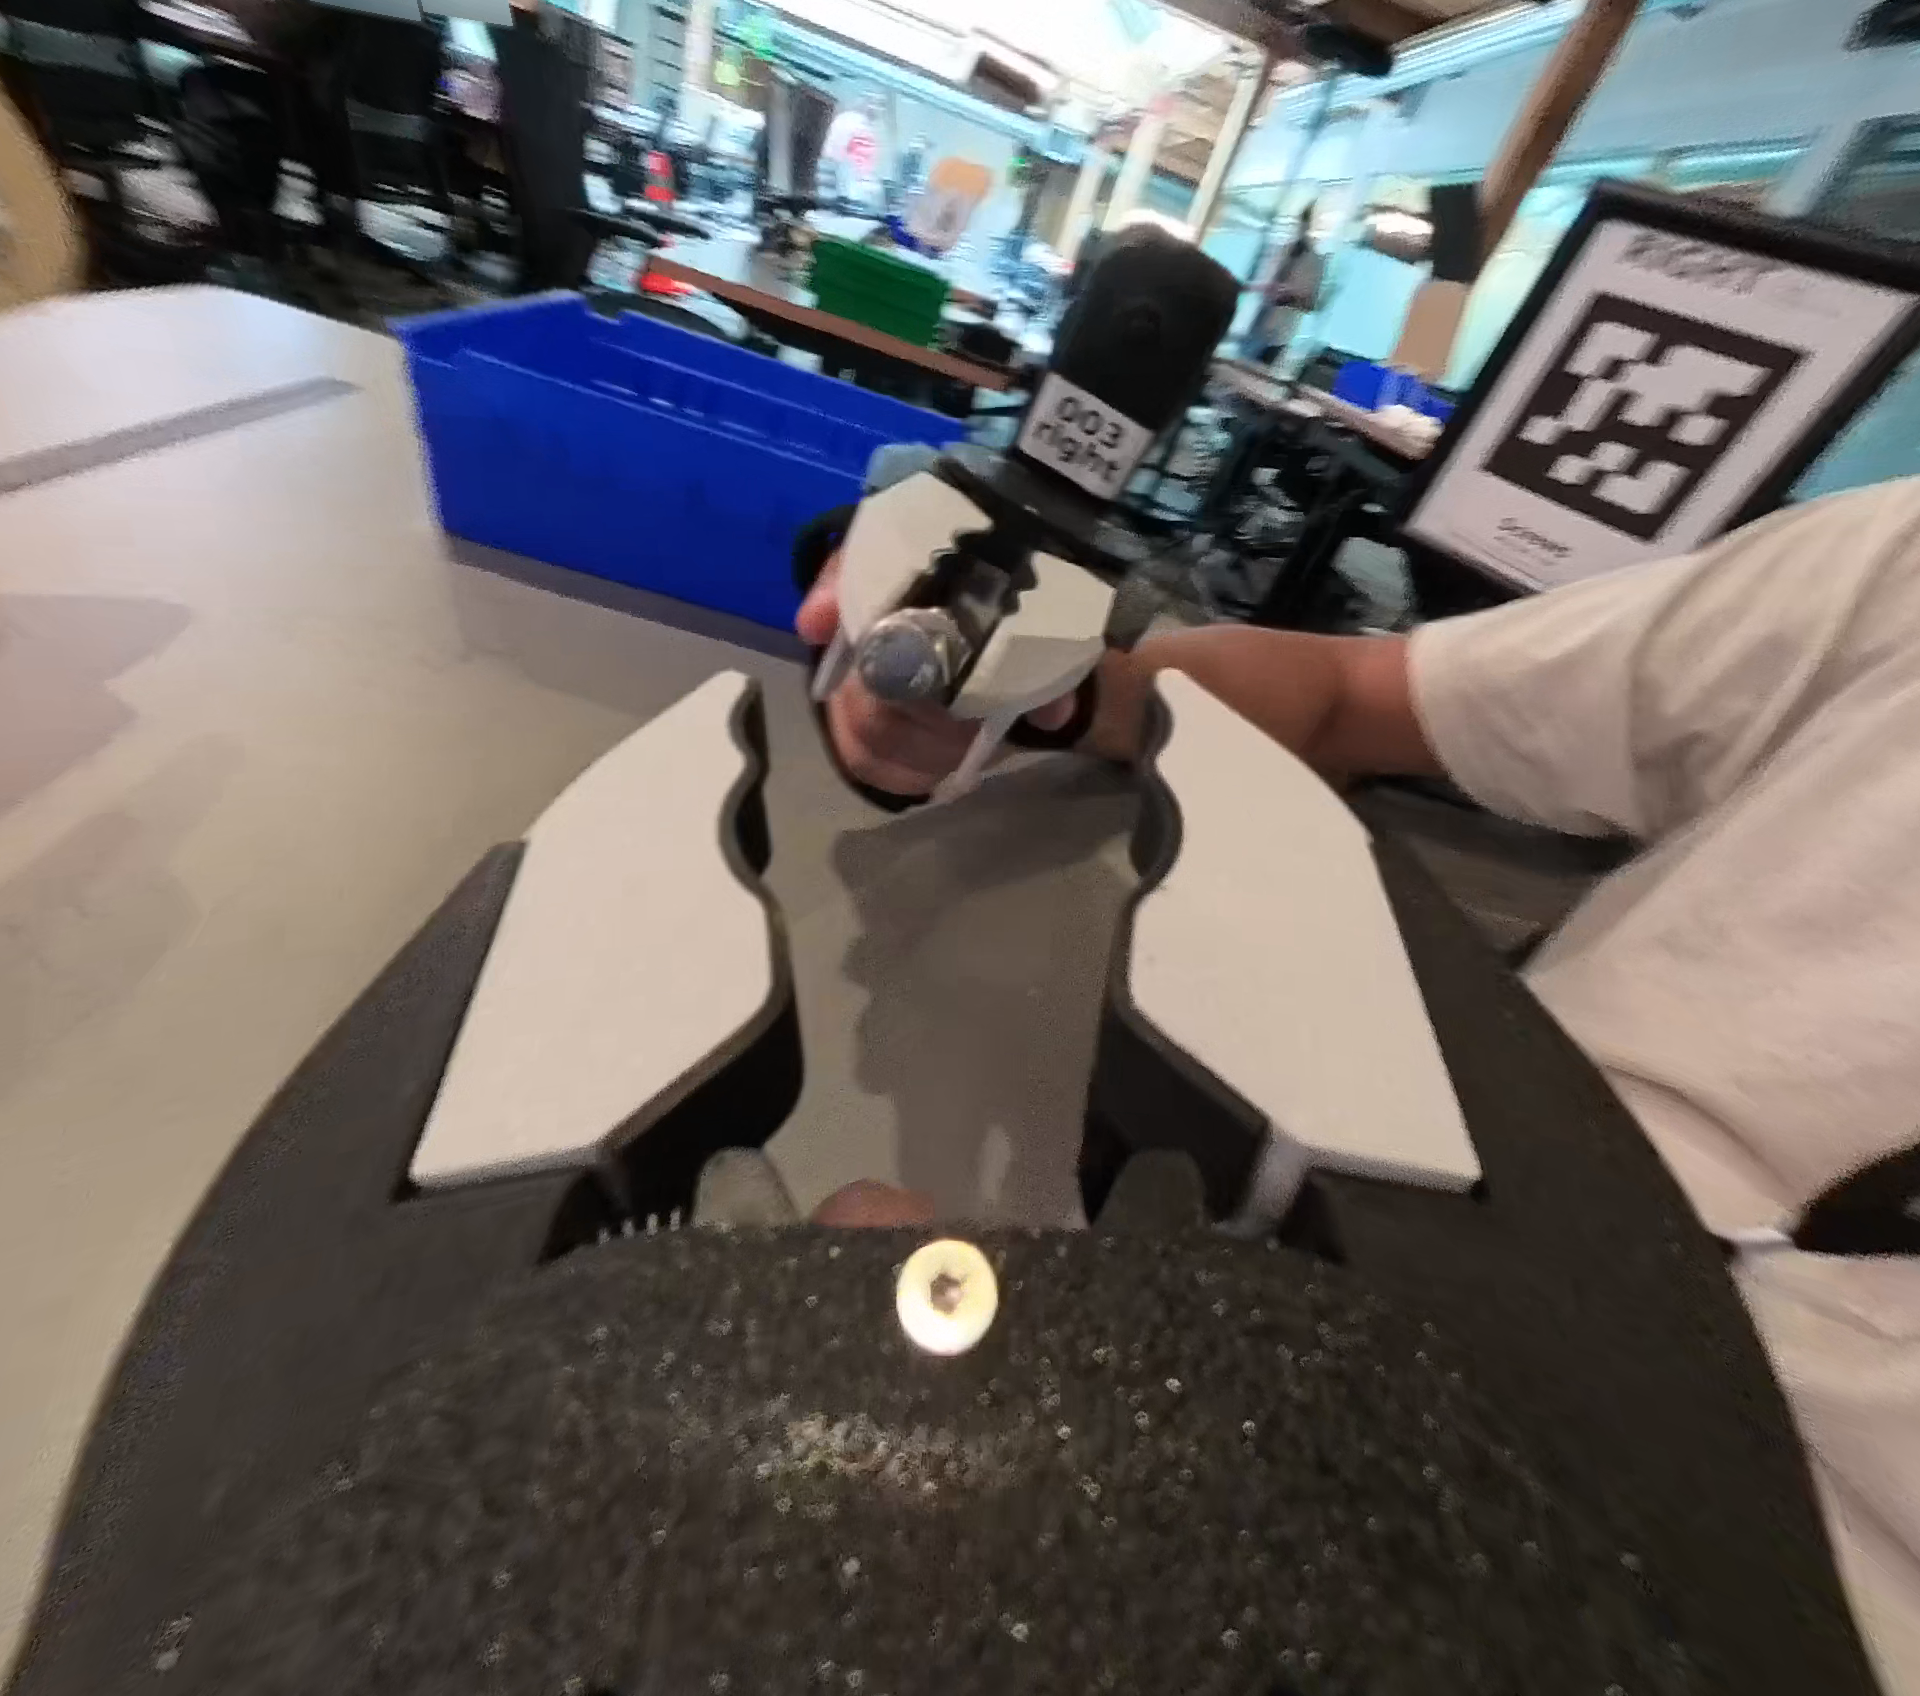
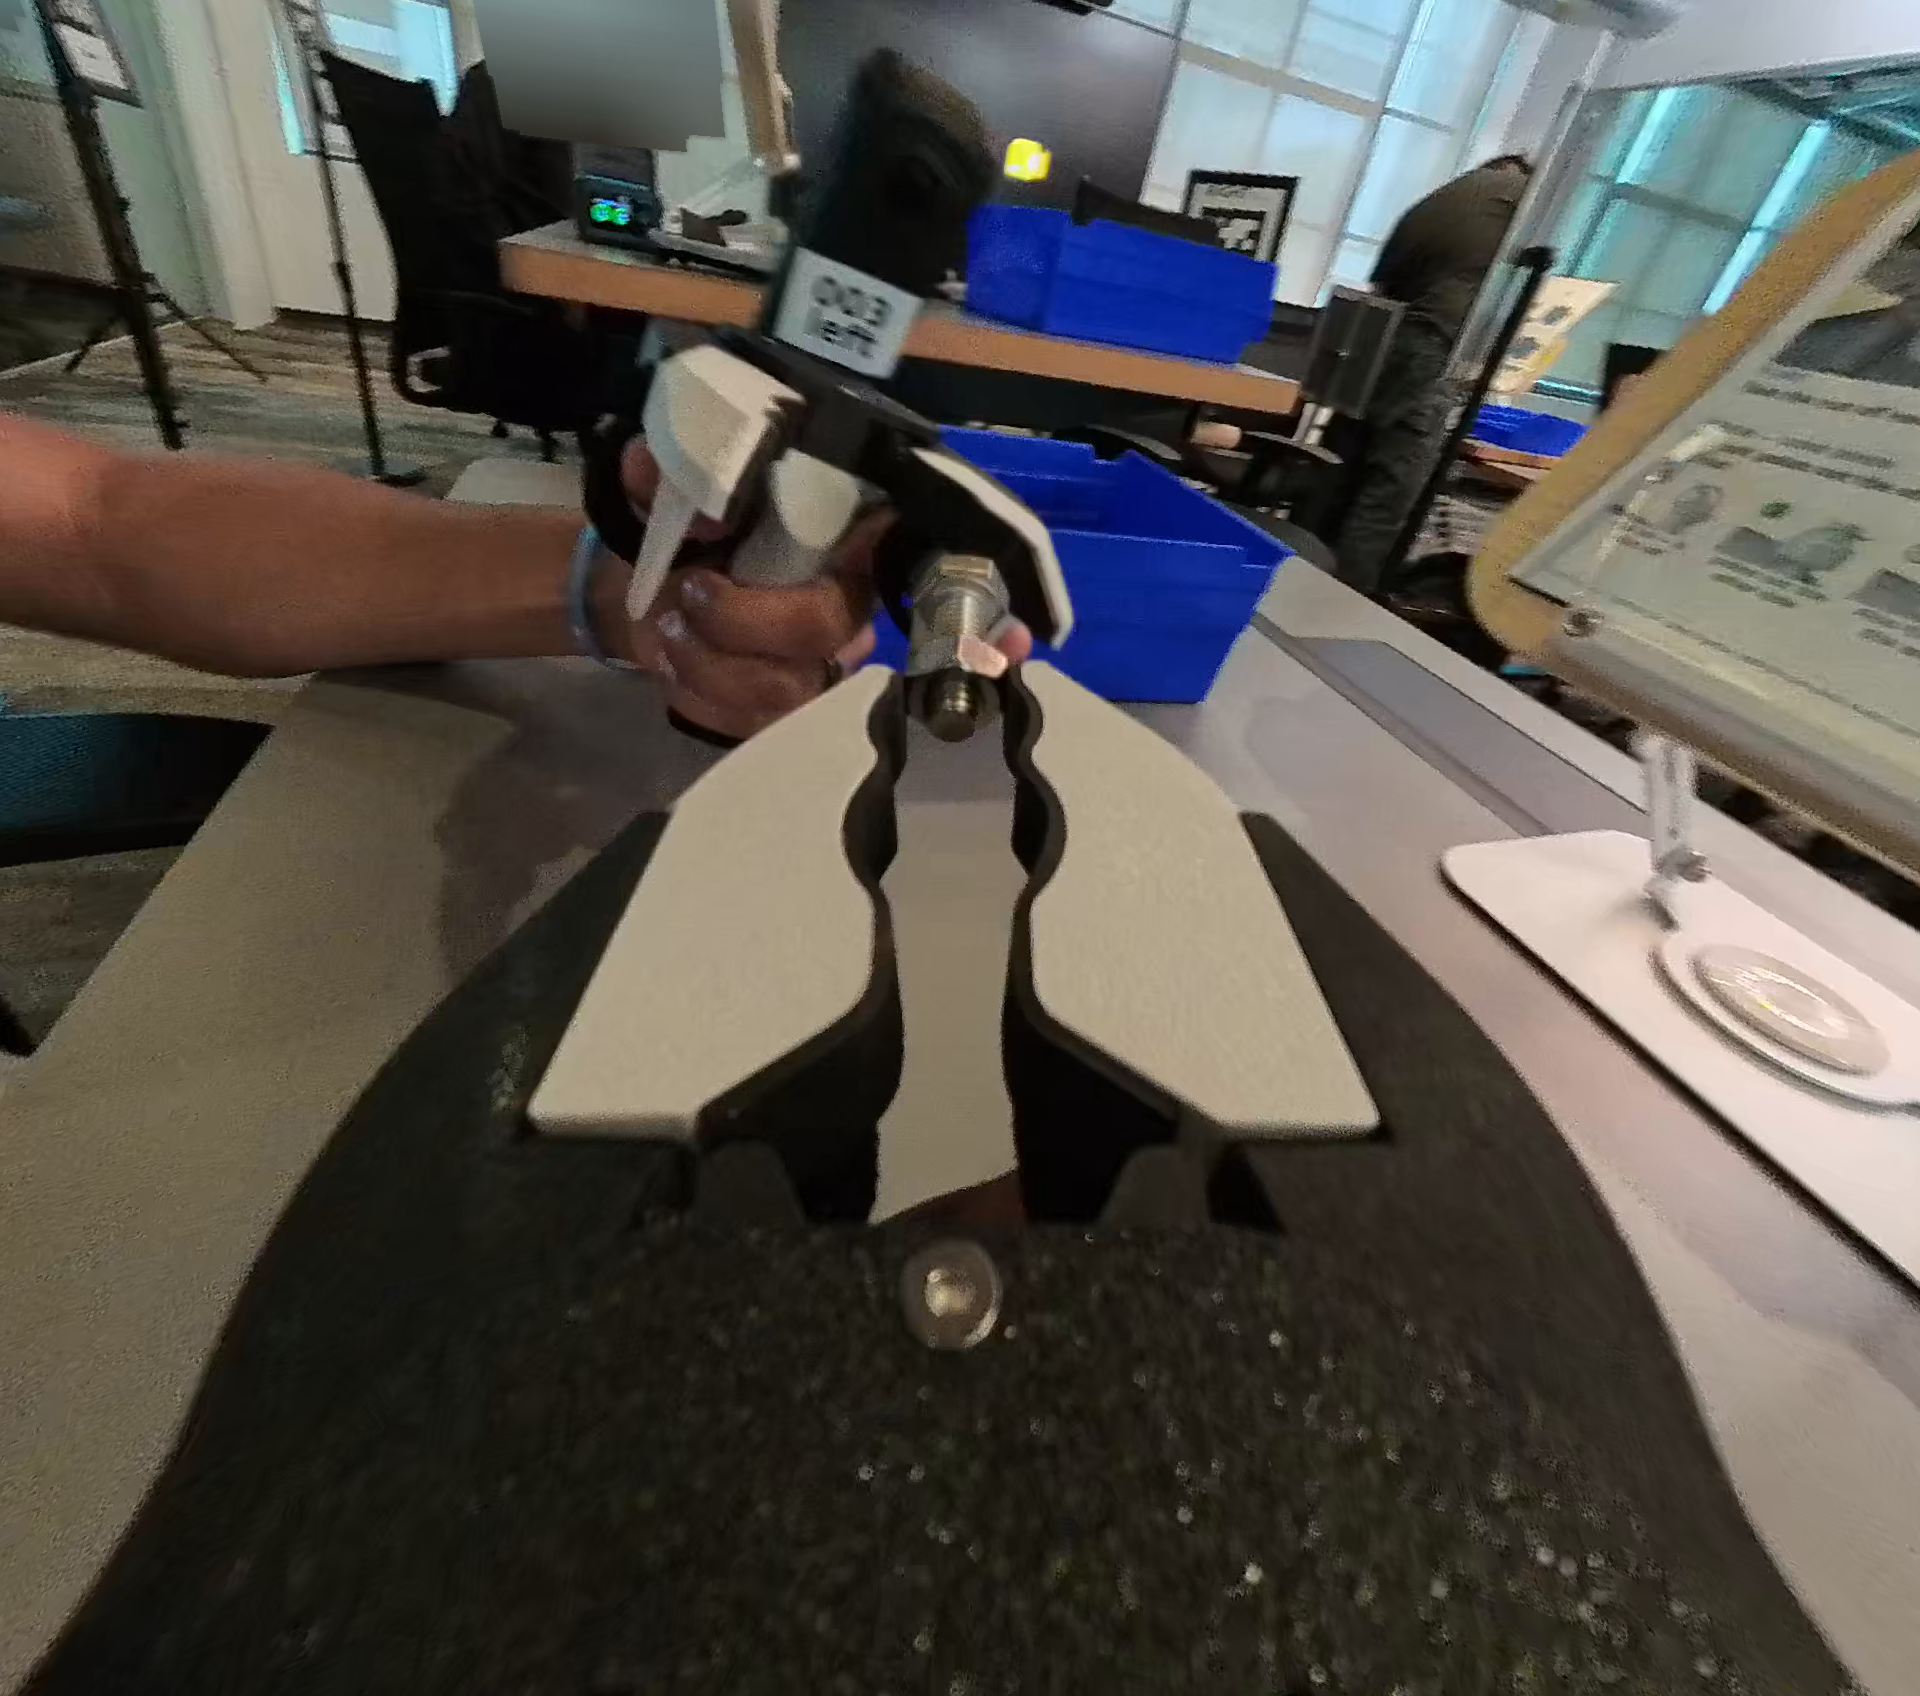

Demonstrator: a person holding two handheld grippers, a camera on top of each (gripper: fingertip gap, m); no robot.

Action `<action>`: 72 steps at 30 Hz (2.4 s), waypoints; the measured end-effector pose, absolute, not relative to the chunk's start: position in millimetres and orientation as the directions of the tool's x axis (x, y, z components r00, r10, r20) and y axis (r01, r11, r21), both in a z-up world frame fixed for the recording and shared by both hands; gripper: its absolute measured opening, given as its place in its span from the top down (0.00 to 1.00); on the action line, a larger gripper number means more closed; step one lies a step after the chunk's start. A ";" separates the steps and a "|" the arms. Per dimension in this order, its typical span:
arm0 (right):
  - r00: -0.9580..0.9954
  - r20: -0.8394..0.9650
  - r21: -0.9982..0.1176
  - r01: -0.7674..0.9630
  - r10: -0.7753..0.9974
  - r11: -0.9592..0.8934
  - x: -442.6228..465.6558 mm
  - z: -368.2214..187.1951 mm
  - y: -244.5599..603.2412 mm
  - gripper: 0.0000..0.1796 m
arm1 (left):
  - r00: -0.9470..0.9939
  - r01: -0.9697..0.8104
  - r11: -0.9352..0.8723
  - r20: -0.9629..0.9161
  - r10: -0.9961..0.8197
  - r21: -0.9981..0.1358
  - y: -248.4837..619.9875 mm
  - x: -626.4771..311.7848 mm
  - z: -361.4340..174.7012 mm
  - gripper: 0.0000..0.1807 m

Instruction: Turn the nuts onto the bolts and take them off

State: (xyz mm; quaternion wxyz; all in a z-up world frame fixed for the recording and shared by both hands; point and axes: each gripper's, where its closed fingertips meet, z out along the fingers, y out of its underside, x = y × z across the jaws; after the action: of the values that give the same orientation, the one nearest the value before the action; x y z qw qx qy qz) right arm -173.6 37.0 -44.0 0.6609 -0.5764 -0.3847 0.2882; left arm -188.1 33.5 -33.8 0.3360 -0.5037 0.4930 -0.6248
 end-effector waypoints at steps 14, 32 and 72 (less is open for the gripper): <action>0.966 0.260 -0.935 0.248 -0.015 -0.252 141.4 21.0 55.9 0.90 | 0.552 -0.228 -0.113 -0.033 -0.833 -0.967 121.3 -206.5 -75.7 0.63; 0.966 0.173 -0.472 -0.092 -0.194 -0.877 275.6 -187.9 65.5 0.90 | 0.498 -0.208 -0.192 0.065 -0.865 -0.959 115.3 -203.9 -80.6 0.66; 0.930 -0.020 -0.915 0.130 0.366 -0.381 -87.8 -128.7 86.3 0.75 | 0.499 -0.326 -0.290 0.097 -0.861 -0.900 89.1 -193.4 -88.5 0.64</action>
State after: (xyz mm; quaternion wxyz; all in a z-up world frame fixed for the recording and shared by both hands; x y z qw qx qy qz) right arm -87.8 86.3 -128.7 0.5357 -0.8236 -0.1506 0.1098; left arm -193.4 89.1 -88.5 0.4425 -0.7441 0.3987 -0.3025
